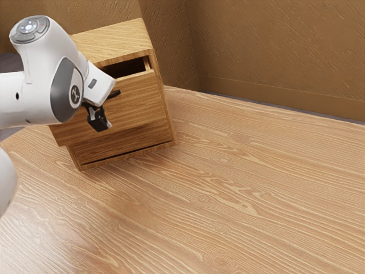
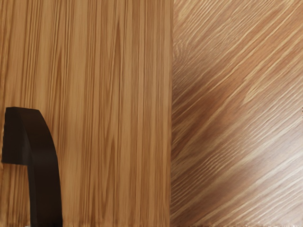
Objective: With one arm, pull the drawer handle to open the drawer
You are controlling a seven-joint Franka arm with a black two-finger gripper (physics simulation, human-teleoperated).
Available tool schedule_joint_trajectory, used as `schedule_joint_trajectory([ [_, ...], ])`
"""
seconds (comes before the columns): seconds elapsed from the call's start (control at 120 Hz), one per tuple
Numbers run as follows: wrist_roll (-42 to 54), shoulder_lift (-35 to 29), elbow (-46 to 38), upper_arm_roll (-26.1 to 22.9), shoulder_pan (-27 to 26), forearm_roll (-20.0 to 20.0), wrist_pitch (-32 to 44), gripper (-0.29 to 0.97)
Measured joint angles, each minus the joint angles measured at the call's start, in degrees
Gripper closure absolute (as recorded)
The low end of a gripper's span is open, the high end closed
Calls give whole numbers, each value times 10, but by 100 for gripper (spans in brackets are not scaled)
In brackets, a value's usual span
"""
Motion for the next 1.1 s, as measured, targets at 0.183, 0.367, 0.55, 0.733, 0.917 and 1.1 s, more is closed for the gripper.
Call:
schedule_joint_trajectory([
  [0.183, -1, -10, -18, 40, -45, 0, 0, 14],
  [0.367, -2, -25, -41, 75, -86, 0, 1, 12],
  [0.55, -4, -33, -58, 108, -121, 0, 1, 13],
  [0.733, -6, -39, -66, 111, -129, 0, 1, 10],
  [0.917, -8, -51, -79, 118, -138, 0, 2, 9],
  [1.1, -10, -64, -89, 122, -143, 1, 1, 10],
])
